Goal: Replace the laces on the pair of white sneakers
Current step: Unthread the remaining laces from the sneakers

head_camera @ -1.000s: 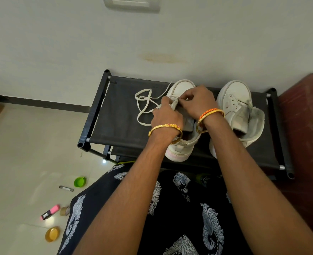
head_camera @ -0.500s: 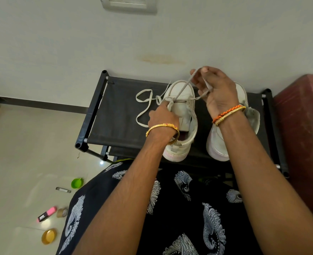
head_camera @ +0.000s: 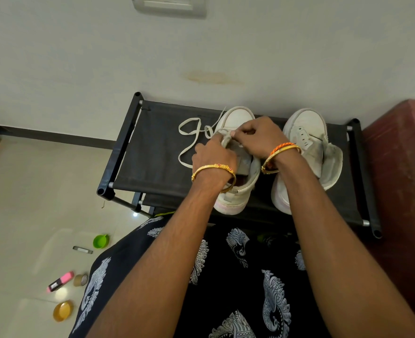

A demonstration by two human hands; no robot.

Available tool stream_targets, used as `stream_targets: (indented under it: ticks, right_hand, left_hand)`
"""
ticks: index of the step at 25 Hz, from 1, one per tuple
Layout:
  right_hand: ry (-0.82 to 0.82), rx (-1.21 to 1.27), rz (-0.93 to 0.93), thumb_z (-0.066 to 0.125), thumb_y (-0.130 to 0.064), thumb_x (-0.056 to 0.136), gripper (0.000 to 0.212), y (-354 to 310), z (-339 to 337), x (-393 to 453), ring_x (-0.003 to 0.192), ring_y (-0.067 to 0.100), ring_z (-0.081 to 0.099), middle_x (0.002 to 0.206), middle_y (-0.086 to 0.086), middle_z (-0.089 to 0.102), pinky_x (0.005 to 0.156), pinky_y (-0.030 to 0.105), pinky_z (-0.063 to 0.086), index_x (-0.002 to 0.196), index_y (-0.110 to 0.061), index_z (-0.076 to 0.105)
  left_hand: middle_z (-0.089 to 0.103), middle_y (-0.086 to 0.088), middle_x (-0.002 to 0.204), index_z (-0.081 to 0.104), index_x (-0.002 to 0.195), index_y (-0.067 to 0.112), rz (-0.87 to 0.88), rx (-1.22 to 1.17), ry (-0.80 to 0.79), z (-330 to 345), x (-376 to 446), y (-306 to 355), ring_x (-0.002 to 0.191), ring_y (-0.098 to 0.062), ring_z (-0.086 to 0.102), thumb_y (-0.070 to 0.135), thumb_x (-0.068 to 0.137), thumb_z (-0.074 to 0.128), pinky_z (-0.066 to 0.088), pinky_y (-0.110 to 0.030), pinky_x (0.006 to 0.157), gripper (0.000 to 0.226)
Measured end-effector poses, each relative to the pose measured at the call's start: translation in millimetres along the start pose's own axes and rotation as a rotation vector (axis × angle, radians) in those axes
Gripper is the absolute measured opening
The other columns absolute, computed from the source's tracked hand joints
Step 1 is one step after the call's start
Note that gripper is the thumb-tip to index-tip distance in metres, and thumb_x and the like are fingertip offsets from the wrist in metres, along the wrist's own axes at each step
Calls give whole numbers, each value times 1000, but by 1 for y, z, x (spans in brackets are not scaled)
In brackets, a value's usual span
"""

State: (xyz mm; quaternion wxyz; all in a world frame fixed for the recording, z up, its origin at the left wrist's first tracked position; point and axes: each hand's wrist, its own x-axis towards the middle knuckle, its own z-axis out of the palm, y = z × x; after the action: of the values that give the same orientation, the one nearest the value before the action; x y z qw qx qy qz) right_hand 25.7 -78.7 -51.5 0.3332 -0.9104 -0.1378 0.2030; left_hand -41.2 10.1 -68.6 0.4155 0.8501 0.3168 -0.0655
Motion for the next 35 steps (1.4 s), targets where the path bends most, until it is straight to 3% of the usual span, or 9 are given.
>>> stream_targets:
  ticks: [7, 13, 17, 19, 21, 23, 25, 30, 35]
  right_hand:
    - [72, 263, 97, 68, -19, 84, 9, 0, 7, 1, 95, 14, 57, 93, 1, 65, 84, 27, 44, 89, -13, 72]
    - [74, 915, 12, 63, -5, 85, 19, 4, -15, 3, 73, 7, 54, 65, -10, 65, 62, 22, 41, 69, -16, 63]
    - [-21, 1296, -39, 59, -10, 88, 15, 3, -29, -4, 79, 12, 63, 73, -8, 69, 62, 24, 43, 74, -17, 59]
    - [33, 1160, -27, 49, -7, 94, 21, 2, -27, -5, 71, 13, 61, 68, -4, 64, 65, 26, 47, 76, -16, 53]
    - [203, 566, -78, 52, -12, 93, 16, 2, -16, -1, 63, 12, 51, 67, -2, 55, 63, 26, 45, 77, -15, 54]
    - [237, 55, -126, 57, -19, 89, 8, 0, -2, -1, 77, 18, 54, 86, 5, 58, 76, 31, 46, 87, -14, 63]
    - [176, -149, -57, 57, -24, 89, 22, -2, 6, -1, 101, 28, 55, 113, 12, 55, 94, 40, 43, 104, -13, 68]
    - [133, -175, 59, 61, -28, 87, 30, -8, 10, -1, 117, 31, 47, 127, 13, 48, 101, 48, 40, 113, -16, 68]
    - [322, 126, -94, 72, -21, 78, 4, -2, 5, 4, 99, 15, 51, 107, 2, 49, 90, 35, 40, 81, -20, 70]
  left_hand:
    - [55, -12, 122, 50, 131, 28, 31, 1, 28, 0, 0, -1, 102, -30, 56, 19, 94, 39, 44, -35, 79, 39]
    - [57, -14, 116, 52, 129, 26, 27, 11, 45, 1, 0, 0, 99, -32, 56, 16, 94, 38, 45, -37, 76, 39]
    - [57, -13, 115, 52, 128, 26, 12, 10, 49, 1, -2, 1, 100, -32, 56, 18, 95, 39, 48, -40, 79, 37]
    - [57, -13, 116, 52, 128, 26, 10, 7, 47, 1, -2, 1, 101, -32, 56, 18, 94, 40, 50, -42, 84, 37]
    - [56, -13, 117, 53, 128, 25, 8, 5, 43, 1, -3, 2, 102, -33, 55, 18, 93, 40, 49, -43, 85, 38]
    - [56, -14, 117, 54, 126, 24, 8, 1, 33, 0, -3, 2, 102, -34, 55, 16, 90, 41, 48, -41, 83, 39]
    - [56, -14, 118, 55, 125, 23, 12, -3, 24, -1, -4, 2, 101, -33, 55, 15, 89, 42, 45, -37, 79, 39]
    - [56, -13, 120, 54, 126, 23, 29, -15, 17, -1, -2, 2, 101, -30, 55, 15, 90, 43, 41, -33, 77, 38]
    - [55, -14, 119, 54, 127, 22, 8, -11, 28, -3, -4, 4, 100, -31, 55, 15, 91, 41, 41, -34, 72, 38]
